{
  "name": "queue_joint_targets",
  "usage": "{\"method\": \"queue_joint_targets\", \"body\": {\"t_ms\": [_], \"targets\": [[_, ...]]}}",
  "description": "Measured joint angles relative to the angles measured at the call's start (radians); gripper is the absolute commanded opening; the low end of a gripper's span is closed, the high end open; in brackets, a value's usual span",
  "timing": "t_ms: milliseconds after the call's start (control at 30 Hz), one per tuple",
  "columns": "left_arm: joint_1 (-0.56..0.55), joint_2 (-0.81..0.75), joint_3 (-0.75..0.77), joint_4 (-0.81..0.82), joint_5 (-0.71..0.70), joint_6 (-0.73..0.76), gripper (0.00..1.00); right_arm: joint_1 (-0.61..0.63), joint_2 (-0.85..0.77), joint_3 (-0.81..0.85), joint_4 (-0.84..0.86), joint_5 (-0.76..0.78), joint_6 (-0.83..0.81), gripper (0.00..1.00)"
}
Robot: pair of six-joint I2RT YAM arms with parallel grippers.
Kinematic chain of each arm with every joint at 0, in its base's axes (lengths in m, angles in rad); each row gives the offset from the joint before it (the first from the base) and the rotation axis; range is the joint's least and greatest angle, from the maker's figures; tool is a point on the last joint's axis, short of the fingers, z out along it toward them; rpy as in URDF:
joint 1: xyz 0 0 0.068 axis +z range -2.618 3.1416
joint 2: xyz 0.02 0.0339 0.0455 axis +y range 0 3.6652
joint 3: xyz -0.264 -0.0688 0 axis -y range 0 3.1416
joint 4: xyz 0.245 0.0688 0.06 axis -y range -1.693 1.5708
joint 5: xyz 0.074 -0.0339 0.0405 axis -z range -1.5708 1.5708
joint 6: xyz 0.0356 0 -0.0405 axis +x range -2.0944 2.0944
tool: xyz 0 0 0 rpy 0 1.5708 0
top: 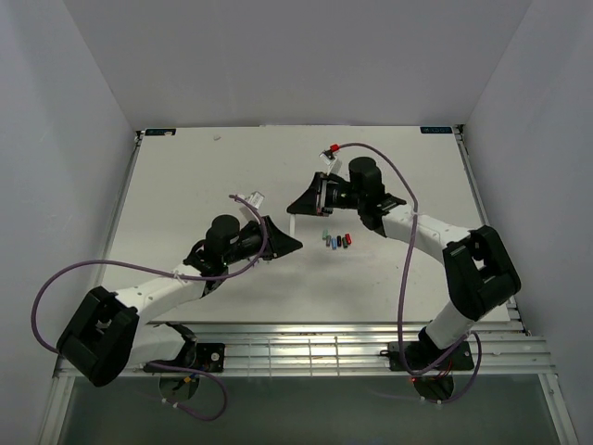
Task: Open the pen caps
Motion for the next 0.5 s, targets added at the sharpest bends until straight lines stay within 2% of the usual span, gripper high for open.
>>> {"method": "queue_joint_targets", "body": {"t_ms": [133,233,367,500], "targets": [[0.006,0.02,-0.018,-0.001,-0.049,-0.032,0.0,0.067,-0.038,0.092,-0.358,0.295,-0.082,0.08],[0.005,0.023,-0.023,-0.003,-0.065,-0.04,0.0,0.107,-0.06,0.144,-0.531,0.473,-0.117,0.08],[-0.003,0.023,-0.018,-0.006,-0.08,-0.039,0.0,0.135,-0.087,0.173,-0.644,0.609,-0.145,0.08],[-0.01,0.023,0.003,-0.016,-0.095,-0.035,0.0,0.144,-0.105,0.193,-0.681,0.659,-0.168,0.08]]}}
